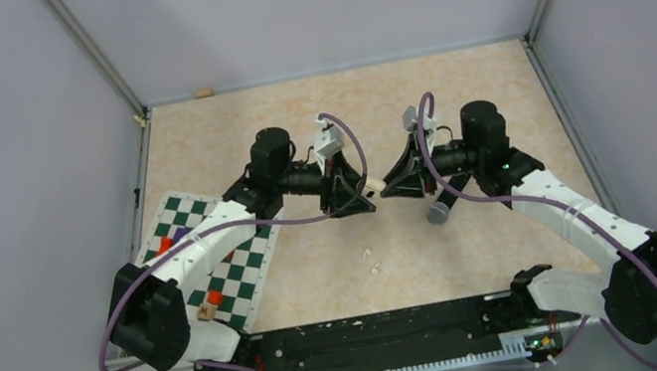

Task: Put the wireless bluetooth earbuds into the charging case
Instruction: Pick up the charging case at the center of the board, then open the charging case.

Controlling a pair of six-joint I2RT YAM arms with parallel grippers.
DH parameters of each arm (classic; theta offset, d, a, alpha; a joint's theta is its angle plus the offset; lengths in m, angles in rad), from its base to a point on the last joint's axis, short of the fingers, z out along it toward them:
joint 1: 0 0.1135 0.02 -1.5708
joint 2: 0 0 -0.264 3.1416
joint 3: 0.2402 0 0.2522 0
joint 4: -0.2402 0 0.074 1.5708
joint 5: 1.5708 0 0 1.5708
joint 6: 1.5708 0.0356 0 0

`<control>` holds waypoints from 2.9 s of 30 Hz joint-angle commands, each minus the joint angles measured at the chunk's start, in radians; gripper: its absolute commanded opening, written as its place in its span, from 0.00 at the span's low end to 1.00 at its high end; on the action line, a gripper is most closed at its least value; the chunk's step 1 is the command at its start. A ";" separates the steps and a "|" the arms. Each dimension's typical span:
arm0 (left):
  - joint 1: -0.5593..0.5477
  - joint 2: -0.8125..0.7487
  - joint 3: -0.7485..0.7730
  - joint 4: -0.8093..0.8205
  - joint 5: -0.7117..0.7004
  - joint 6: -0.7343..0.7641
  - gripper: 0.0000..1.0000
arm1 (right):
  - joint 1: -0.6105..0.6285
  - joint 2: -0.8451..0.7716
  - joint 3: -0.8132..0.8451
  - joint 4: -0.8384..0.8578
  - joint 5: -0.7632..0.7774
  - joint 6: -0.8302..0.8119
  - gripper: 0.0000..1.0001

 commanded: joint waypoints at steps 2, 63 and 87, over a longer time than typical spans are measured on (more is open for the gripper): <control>-0.006 0.006 0.041 0.011 0.013 0.018 0.48 | 0.012 -0.004 0.054 0.002 -0.008 -0.038 0.19; -0.016 0.011 0.040 -0.017 0.012 0.058 0.12 | -0.012 -0.062 0.024 0.100 0.198 0.033 0.73; 0.023 -0.050 0.065 -0.089 -0.018 0.128 0.07 | -0.070 -0.163 0.036 0.046 0.342 -0.076 0.86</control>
